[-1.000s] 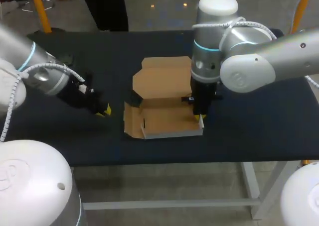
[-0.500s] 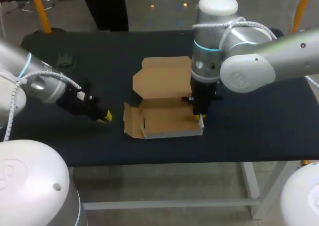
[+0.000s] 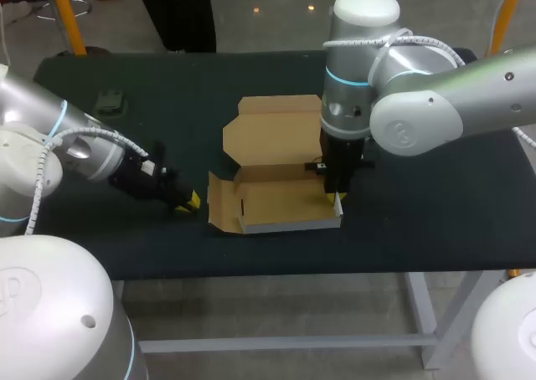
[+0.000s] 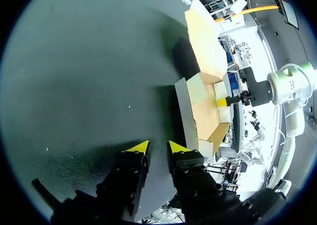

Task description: Assemble the packaging by folding the flat box into shape, placing the metal phone stand inside, and closing the box properly

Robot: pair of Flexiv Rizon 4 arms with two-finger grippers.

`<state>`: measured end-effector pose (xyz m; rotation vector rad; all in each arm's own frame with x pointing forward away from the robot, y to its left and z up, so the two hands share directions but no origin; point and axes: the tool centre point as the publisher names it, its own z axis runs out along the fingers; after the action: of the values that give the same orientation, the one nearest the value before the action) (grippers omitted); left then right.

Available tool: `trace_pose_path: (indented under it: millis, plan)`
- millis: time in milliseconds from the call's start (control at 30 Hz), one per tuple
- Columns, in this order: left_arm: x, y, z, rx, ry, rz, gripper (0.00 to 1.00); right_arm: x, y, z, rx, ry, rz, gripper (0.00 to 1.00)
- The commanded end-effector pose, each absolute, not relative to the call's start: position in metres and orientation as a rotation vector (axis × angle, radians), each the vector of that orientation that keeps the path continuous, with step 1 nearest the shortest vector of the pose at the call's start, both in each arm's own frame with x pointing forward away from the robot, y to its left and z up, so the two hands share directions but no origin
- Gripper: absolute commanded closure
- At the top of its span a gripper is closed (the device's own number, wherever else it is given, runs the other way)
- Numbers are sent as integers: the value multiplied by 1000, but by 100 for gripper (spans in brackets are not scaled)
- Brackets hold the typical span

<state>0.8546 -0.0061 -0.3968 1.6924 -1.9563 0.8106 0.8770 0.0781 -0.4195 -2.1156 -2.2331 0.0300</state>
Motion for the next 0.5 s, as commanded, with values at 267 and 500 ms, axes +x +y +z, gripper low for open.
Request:
trace_pose_path:
  millis: [267, 500]
  plan:
    - [862, -21, -405, 1661, -1935, 818, 76, 878, 79, -419, -2114, -2232, 35, 100]
    - [864, -27, -407, 1647, -1936, 815, 76, 878, 79, -419, -2114, -2232, 35, 100]
